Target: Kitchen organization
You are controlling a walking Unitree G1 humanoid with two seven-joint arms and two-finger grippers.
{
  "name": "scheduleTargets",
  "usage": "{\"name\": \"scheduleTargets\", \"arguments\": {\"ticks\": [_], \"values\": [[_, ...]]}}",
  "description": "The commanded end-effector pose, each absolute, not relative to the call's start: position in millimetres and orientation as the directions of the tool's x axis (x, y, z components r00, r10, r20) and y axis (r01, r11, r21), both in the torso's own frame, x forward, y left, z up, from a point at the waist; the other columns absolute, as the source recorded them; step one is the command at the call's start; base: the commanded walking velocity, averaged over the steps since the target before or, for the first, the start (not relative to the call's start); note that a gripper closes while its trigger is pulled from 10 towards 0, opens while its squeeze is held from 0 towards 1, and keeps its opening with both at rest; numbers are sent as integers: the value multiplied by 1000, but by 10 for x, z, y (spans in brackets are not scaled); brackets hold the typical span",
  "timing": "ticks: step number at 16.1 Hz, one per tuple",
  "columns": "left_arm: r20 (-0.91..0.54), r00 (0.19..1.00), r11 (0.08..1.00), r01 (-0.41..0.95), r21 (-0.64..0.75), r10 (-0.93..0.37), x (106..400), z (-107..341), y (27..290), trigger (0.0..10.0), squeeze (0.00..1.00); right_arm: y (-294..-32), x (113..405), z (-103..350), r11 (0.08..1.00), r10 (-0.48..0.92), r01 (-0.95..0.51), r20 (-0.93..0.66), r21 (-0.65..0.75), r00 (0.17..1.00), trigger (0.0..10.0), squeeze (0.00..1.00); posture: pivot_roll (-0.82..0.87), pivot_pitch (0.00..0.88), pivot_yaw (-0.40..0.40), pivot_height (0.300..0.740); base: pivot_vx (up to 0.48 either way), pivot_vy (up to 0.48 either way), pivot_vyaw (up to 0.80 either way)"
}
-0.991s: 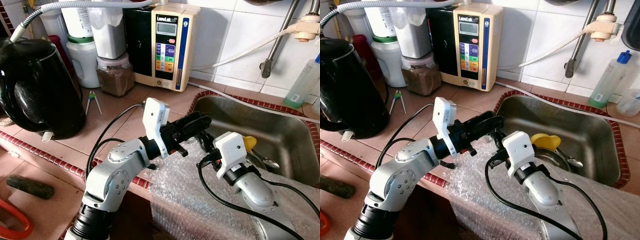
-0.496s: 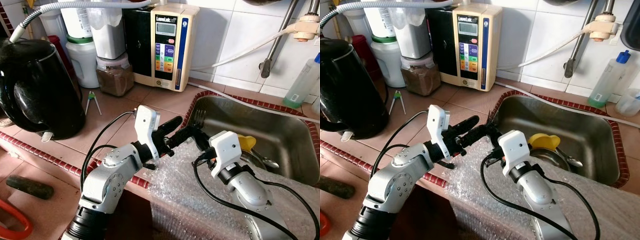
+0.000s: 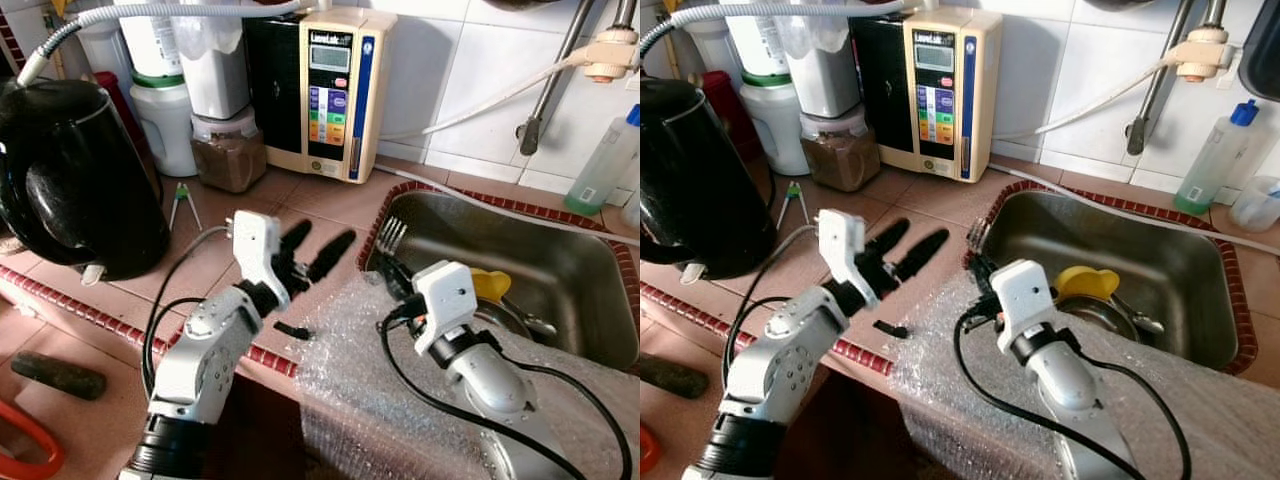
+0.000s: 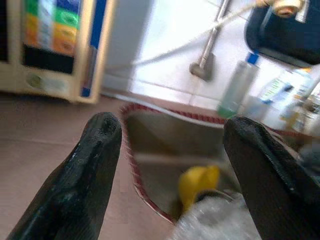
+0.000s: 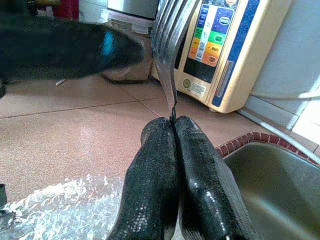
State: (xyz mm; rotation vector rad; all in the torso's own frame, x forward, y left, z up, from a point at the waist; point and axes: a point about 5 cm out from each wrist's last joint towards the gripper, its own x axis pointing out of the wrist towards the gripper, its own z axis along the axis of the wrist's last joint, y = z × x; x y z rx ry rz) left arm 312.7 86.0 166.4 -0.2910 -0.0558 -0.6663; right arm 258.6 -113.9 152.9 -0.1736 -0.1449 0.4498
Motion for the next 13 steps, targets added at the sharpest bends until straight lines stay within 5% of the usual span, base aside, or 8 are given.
{"name": "scheduleTargets", "arguments": {"ticks": [1,7,8,13], "values": [[141,838,813,546,-202,-527,3194,1666,927,10000,1000,-1145,2567,1597,895,427,-397,131,-202,895,0,0,22,0,40,740,0,0,0],[50,940,938,341,-63,-338,3324,1516,1117,10000,1000,-1054,2577,1674,908,414,-395,169,-139,894,0,0,21,0,41,740,0,0,0],[18,943,942,333,-24,-333,3336,1448,1112,10000,0,-1013,2602,1742,909,416,-399,193,-125,889,0,0,19,0,41,740,0,0,0],[1,936,936,353,0,-353,3299,1371,1018,10000,0,-949,2596,1721,895,445,-445,162,-40,881,0,0,21,0,38,740,0,0,0]]}}
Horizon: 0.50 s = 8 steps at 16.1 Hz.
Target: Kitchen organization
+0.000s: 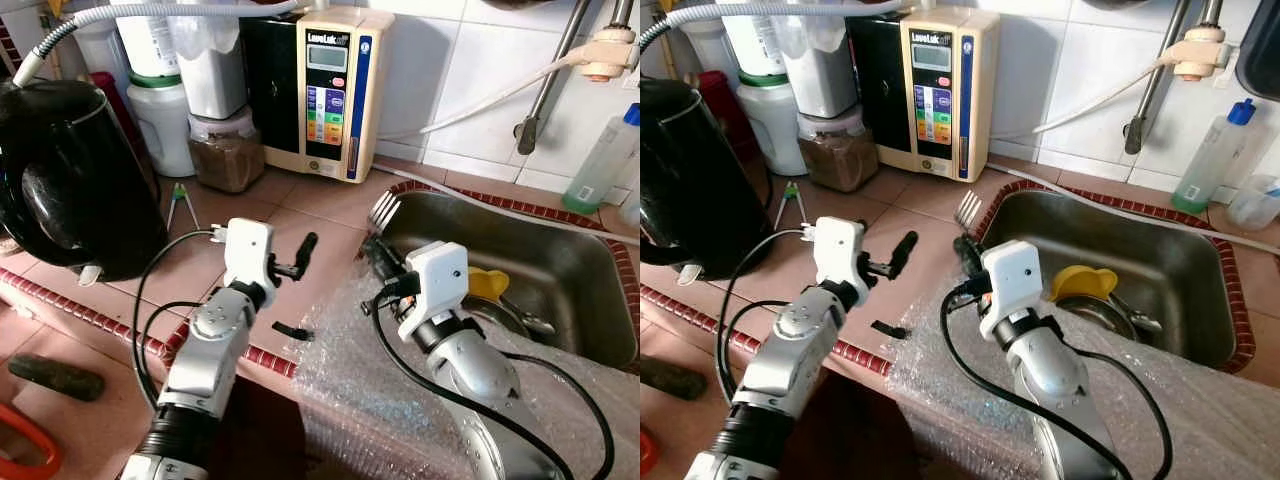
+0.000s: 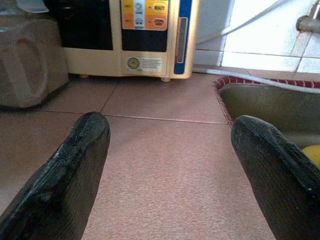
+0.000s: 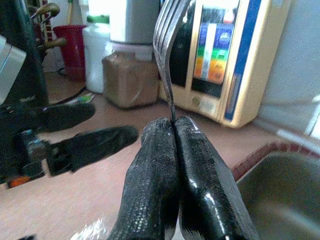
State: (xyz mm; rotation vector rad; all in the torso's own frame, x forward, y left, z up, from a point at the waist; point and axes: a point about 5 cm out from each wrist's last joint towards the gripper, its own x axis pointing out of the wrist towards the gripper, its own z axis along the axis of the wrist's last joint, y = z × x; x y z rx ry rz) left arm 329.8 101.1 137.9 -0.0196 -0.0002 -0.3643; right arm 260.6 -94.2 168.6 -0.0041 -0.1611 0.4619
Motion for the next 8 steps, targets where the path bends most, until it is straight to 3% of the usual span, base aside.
{"name": "scheduleTargets", "arguments": {"ticks": [1,3,8], "values": [[0,935,935,355,-2,-355,3296,1360,1009,10000,0,-944,2577,1662,889,452,-458,136,16,882,0,0,21,0,38,740,0,0,0],[-7,933,933,359,2,-359,3302,1342,996,10000,0,-887,2552,1615,847,495,-508,115,158,861,0,0,21,0,36,740,0,0,0],[-18,931,932,364,5,-364,3306,1315,980,10000,0,-937,2726,1888,895,432,-446,224,12,873,0,0,19,0,38,740,0,0,0]]}}
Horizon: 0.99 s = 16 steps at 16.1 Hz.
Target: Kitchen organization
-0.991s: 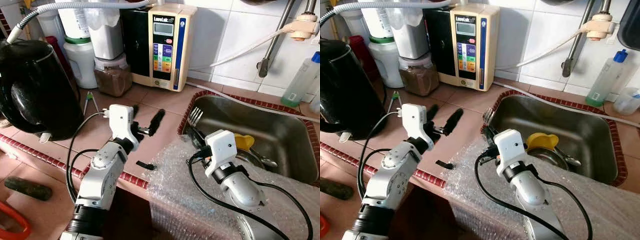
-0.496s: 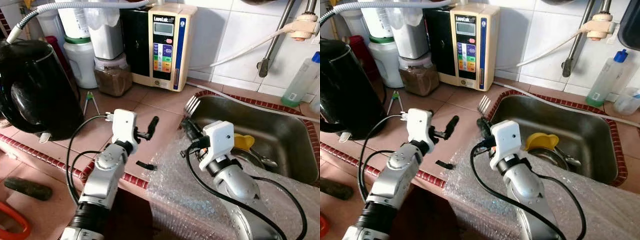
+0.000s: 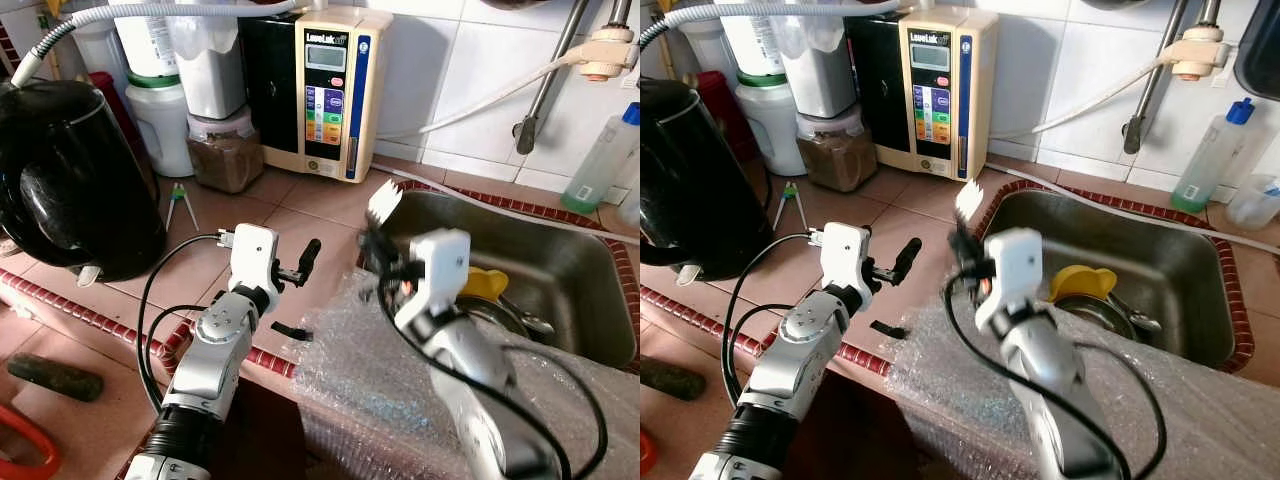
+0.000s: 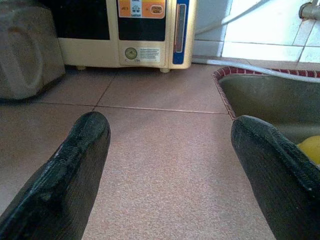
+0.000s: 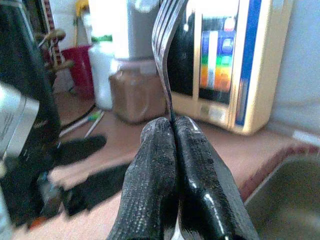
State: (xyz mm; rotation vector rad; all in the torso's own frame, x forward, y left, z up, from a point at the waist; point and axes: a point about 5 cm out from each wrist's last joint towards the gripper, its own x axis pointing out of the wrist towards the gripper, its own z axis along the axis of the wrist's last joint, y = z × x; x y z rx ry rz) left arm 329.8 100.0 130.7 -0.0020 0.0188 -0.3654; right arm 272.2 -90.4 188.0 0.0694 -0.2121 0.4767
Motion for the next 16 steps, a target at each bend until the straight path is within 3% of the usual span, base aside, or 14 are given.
{"name": "scheduleTargets", "arguments": {"ticks": [1,4,5,10,13,14,16], "values": [[-23,932,932,362,9,-362,3303,1303,979,10000,0,-952,2758,1940,902,422,-433,242,-9,874,0,0,19,0,38,740,0,0,0],[-26,933,933,360,7,-360,3303,1294,979,10000,0,-1157,2860,2074,942,332,-302,280,-145,901,0,0,20,0,37,740,0,0,0],[-33,932,932,363,6,-362,3303,1281,980,10000,0,-1342,2860,2037,963,249,-209,265,-170,931,0,0,20,0,37,740,0,0,0],[-35,875,876,482,-4,-482,3229,1252,900,10000,0,-1882,2652,1699,982,-23,52,155,-181,988,0,0,5,0,42,740,0,0,0],[-8,793,792,608,-55,-609,3166,1300,794,10000,0,-2028,2509,1442,971,-139,146,53,-189,989,0,0,-4,0,48,740,0,0,0],[-3,751,750,658,-69,-660,3137,1312,756,10000,0,-2051,2462,1338,971,-178,176,5,-162,984,3216,0,-6,0,49,740,0,0,0],[-16,713,712,698,-80,-701,3121,1296,729,10000,0,-2057,2416,1200,966,-209,197,-59,-165,976,6627,0,-7,0,48,740,0,0,0]]}}
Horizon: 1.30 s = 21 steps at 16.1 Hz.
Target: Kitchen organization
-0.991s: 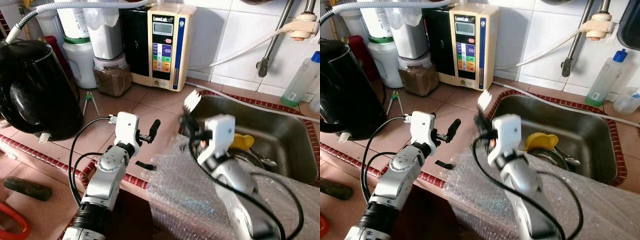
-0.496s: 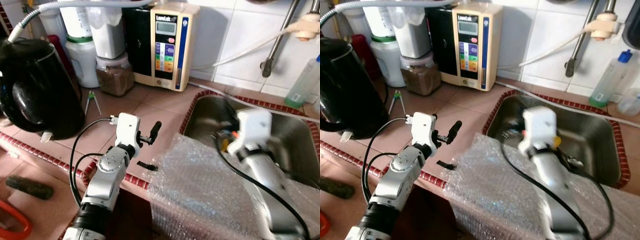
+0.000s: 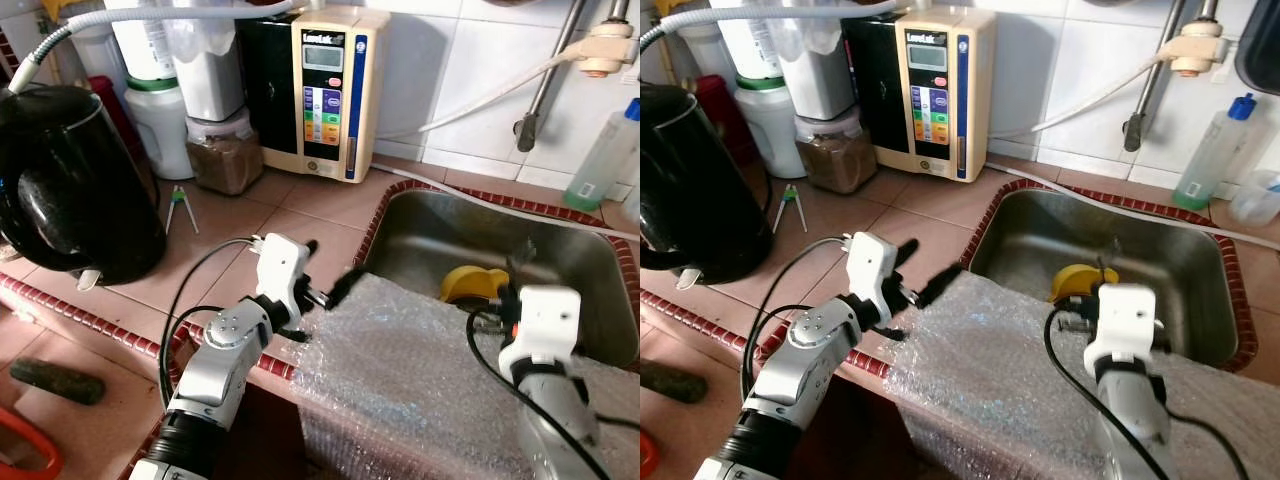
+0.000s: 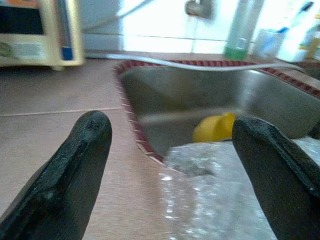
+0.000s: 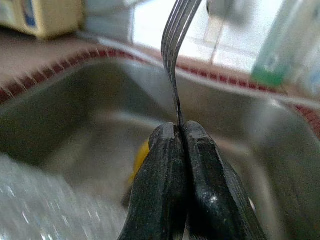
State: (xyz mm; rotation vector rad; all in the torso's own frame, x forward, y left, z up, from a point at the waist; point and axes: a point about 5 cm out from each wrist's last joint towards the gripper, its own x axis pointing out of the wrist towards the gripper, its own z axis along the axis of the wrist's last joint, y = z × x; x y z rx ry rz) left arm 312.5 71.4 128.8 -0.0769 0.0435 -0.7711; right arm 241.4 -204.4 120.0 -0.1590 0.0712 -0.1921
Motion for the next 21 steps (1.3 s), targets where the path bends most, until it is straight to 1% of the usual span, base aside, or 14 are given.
{"name": "scheduleTargets", "arguments": {"ticks": [1,2,4,6,7,12,14,18,20,21], "values": [[-13,680,679,730,-82,-733,3104,1306,706,10000,0,-2047,2401,1122,969,-214,197,-104,-152,971,10000,0,-6,0,45,740,0,0,0],[-8,643,641,763,-84,-766,3081,1323,679,10000,0,-2030,2388,1000,972,-204,177,-180,-153,962,10000,0,-5,0,44,740,0,0,0],[-21,593,592,801,-88,-805,3051,1324,659,10000,0,-2034,2349,858,972,-217,183,-261,-148,941,10000,0,-3,0,42,740,0,0,0],[-29,594,594,800,-81,-804,3057,1317,673,10000,0,-2056,2328,833,969,-233,200,-270,-144,934,10000,0,-3,0,42,740,0,0,0],[-29,596,596,799,-84,-803,3062,1319,680,10000,0,-2051,2319,845,974,-221,200,-269,-102,938,10000,1000,-4,0,42,740,0,0,0],[-30,589,590,804,-82,-807,3056,1318,671,10000,0,-2048,2334,875,974,-223,203,-259,-100,940,10000,1000,-6,0,42,740,0,0,0],[-38,611,612,788,-73,-791,3059,1301,705,10000,0,-2051,2335,885,975,-221,204,-256,-91,941,10000,1000,-6,0,42,740,0,0,0],[-21,789,789,614,-12,-614,3122,1273,912,10000,0,-2009,2362,927,980,-194,178,-232,-87,953,10000,1000,9,0,32,740,0,0,0],[-27,854,853,521,23,-520,3110,1220,1008,10000,0,-1905,2393,1004,992,-112,98,-181,-84,977,10000,1000,11,0,30,740,0,0,0],[-35,875,874,484,38,-482,3111,1191,1050,10000,0,-1853,2401,1031,991,-77,58,-161,-123,984,10000,1000,11,0,30,740,0,0,0]]}}
